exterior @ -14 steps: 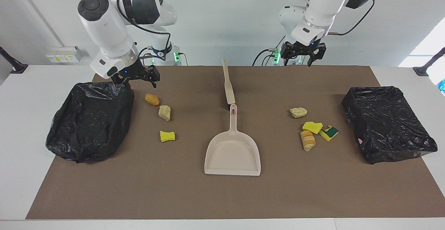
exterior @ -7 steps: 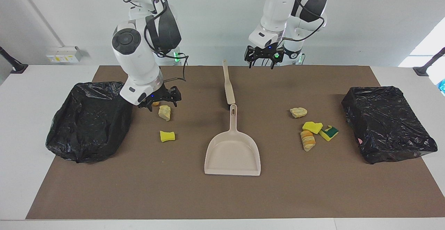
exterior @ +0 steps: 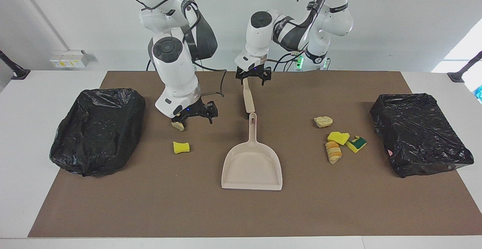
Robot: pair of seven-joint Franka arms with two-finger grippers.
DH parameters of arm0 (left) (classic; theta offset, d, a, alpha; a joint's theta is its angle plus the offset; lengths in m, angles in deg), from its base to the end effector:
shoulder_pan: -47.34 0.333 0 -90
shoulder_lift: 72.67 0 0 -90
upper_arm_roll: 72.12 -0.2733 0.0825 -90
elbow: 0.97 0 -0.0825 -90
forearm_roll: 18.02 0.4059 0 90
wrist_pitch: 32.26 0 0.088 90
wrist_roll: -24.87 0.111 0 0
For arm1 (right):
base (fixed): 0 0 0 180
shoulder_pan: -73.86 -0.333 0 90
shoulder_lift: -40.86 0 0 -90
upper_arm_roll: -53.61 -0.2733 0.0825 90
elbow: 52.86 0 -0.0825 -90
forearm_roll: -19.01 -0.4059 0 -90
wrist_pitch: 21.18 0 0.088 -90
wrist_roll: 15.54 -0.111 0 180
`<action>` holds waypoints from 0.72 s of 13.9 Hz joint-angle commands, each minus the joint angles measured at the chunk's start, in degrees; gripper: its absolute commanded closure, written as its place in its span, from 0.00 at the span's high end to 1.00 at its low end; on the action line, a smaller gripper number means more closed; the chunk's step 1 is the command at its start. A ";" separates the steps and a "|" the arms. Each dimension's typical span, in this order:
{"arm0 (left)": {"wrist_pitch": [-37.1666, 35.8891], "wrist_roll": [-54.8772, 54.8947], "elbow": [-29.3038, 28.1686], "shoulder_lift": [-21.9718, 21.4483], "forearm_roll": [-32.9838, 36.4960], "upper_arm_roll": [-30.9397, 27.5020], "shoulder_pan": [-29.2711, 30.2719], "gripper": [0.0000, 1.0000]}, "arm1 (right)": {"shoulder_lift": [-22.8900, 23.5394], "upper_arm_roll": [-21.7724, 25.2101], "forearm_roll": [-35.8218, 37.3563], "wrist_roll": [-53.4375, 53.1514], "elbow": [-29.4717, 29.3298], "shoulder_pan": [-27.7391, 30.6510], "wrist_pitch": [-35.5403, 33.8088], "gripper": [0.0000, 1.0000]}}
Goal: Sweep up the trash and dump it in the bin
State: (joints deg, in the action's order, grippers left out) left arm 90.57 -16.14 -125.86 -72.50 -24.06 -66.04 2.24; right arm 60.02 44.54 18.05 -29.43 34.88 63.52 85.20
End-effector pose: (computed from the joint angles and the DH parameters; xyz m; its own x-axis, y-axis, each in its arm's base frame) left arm 0.3390 -0.4290 0.3263 0.9889 -0.1195 -0.0879 -0.1166 -0.9925 0.0381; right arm 0.6316 0.2133 0.4158 0.9963 0.0837 -0.0216 0.0821 -0.9945 -0.0645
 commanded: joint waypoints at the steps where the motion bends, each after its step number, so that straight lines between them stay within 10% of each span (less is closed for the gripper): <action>1: 3.72 -1.61 -5.79 -2.80 -0.55 -1.07 -3.33 1.00 | 0.53 0.02 -0.71 -1.32 1.46 -0.29 2.78 1.00; 10: 8.47 -5.66 -9.41 0.09 -0.55 -1.16 -9.31 1.00 | 0.36 0.02 0.17 -0.88 2.52 -0.29 2.78 1.00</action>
State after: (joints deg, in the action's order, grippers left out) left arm 96.31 -20.84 -133.43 -72.73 -24.06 -66.03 -5.16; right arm 61.06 44.74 18.10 -29.81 36.12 62.98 86.81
